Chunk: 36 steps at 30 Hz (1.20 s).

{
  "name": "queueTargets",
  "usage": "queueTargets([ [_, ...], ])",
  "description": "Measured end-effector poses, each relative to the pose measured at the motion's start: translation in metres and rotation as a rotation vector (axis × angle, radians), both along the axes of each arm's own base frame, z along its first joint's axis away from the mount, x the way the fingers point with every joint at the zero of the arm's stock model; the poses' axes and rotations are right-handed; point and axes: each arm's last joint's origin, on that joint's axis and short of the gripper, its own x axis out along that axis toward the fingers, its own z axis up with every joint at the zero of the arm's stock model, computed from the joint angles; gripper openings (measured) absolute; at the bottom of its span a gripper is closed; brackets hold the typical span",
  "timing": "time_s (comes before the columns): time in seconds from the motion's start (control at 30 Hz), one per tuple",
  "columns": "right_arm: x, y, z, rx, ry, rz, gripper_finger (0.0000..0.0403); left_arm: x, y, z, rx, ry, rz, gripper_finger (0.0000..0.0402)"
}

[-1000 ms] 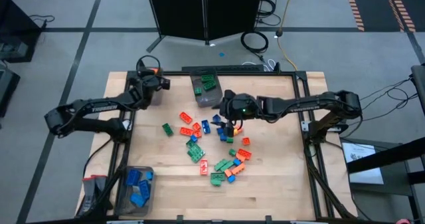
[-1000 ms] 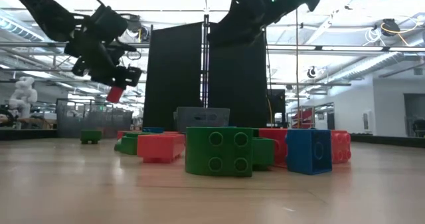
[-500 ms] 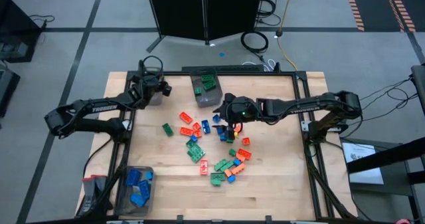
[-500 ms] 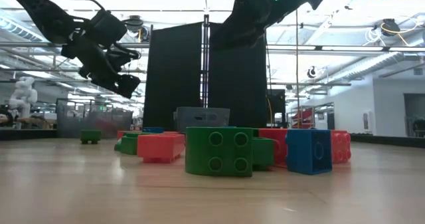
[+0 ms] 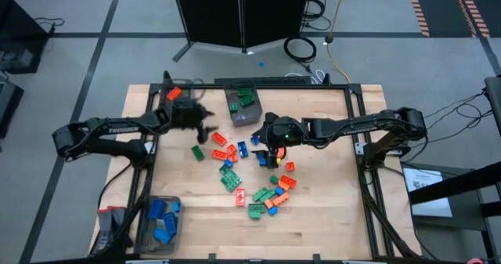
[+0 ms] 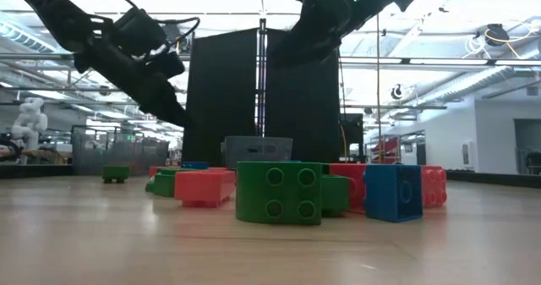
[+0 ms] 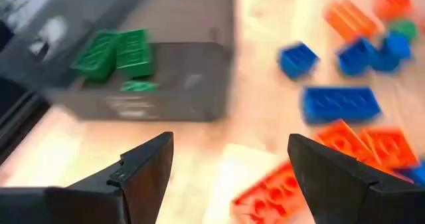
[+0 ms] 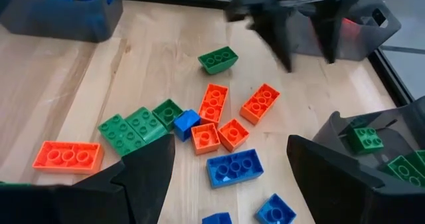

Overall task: Sort blocks
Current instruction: Put the orange game piece into the top left black transparent bin

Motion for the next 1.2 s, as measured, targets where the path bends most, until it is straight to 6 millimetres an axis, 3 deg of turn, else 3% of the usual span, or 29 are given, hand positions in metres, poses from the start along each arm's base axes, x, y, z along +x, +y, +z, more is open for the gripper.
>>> queueTargets([
  [0.13,0.000,0.000,0.000,0.007,-0.002,0.004,0.0286,0.005,-0.010,-0.001,0.095,0.054,-0.007,0.0297],
  [0.3,0.011,0.000,0.002,0.038,-0.109,-0.028,0.0286,0.010,-0.022,0.000,-0.005,0.007,-0.070,0.0297],
  [0.37,0.020,-0.001,-0.006,0.045,-0.138,-0.036,0.0286,0.014,-0.028,0.001,-0.023,-0.021,-0.105,0.0297],
  [0.67,0.078,-0.001,-0.056,0.049,-0.152,-0.090,0.0286,0.011,-0.045,0.037,0.064,-0.145,-0.036,0.0297],
  [0.97,0.151,-0.004,-0.077,0.003,0.045,-0.074,0.0286,-0.022,-0.050,0.062,0.125,-0.212,0.142,0.0297],
  [1.2,0.177,-0.005,-0.104,0.006,0.151,-0.077,0.0286,-0.036,-0.054,0.066,0.128,-0.203,0.155,0.0297],
])
